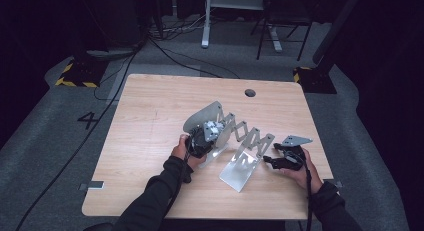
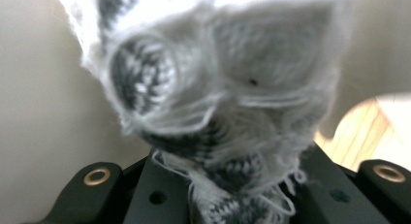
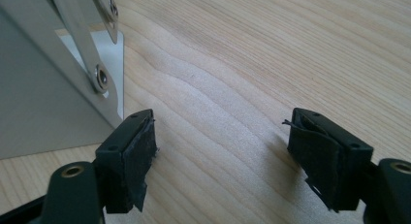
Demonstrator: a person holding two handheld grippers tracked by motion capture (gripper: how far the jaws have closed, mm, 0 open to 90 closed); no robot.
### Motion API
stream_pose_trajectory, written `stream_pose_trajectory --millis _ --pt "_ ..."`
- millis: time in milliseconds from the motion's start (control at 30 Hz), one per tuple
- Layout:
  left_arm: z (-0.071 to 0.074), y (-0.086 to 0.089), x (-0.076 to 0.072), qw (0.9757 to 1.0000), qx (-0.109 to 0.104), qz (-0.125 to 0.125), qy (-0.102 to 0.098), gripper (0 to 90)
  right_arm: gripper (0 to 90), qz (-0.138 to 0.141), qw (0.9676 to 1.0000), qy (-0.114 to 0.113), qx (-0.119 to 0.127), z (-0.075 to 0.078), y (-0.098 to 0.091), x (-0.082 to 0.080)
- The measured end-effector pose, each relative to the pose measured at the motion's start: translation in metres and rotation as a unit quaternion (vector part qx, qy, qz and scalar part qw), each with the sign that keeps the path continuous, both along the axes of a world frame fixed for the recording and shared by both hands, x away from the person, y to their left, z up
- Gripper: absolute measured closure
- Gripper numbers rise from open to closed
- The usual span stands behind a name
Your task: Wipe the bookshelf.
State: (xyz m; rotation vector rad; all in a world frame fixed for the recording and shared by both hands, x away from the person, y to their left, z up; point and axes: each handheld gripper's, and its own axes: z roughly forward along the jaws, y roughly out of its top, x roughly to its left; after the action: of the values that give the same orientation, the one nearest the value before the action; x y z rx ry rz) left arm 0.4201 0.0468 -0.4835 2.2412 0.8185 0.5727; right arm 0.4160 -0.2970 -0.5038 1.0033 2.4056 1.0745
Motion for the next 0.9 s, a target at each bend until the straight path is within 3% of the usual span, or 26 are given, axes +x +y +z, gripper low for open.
stream_pose_trajectory --millis 133,167,267,367,400,500,633,700,800,900 --pt "0.0 0.0 -0.001 1.0 -0.003 -0.006 -0.004 77.0 25.9 0.0 1.0 0.0 0.0 0.0 0.0 0.0" --pt "0.007 -0.001 -0.002 0.9998 -0.006 -0.01 -0.019 77.0 25.9 0.0 1.0 0.0 0.0 0.0 0.0 0.0" --pt "0.018 -0.001 -0.002 0.9993 -0.015 -0.013 -0.031 77.0 25.9 0.0 1.0 0.0 0.0 0.0 0.0 0.0" --pt "0.043 -0.002 -0.004 0.9973 -0.034 -0.021 -0.062 77.0 25.9 0.0 1.0 0.0 0.0 0.0 0.0 0.0" --pt "0.043 -0.002 -0.004 0.9973 -0.034 -0.021 -0.062 76.9 25.9 0.0 1.0 0.0 0.0 0.0 0.0 0.0" --pt "0.067 -0.006 -0.006 0.9943 -0.031 -0.029 -0.098 76.8 25.9 0.0 1.0 0.0 0.0 0.0 0.0 0.0" --pt "0.087 -0.008 -0.006 0.9913 -0.045 -0.032 -0.119 76.9 25.9 0.0 1.0 0.0 0.0 0.0 0.0 0.0" --pt "0.092 -0.008 -0.008 0.9903 -0.052 -0.035 -0.124 76.9 25.9 0.0 1.0 0.0 0.0 0.0 0.0 0.0" --pt "0.088 -0.008 -0.01 0.9907 -0.049 -0.04 -0.121 76.9 25.9 0.0 1.0 0.0 0.0 0.0 0.0 0.0" --pt "0.07 -0.008 -0.011 0.9926 -0.035 -0.047 -0.107 76.9 25.8 0.0 1.0 0.0 0.0 0.0 0.0 0.0"
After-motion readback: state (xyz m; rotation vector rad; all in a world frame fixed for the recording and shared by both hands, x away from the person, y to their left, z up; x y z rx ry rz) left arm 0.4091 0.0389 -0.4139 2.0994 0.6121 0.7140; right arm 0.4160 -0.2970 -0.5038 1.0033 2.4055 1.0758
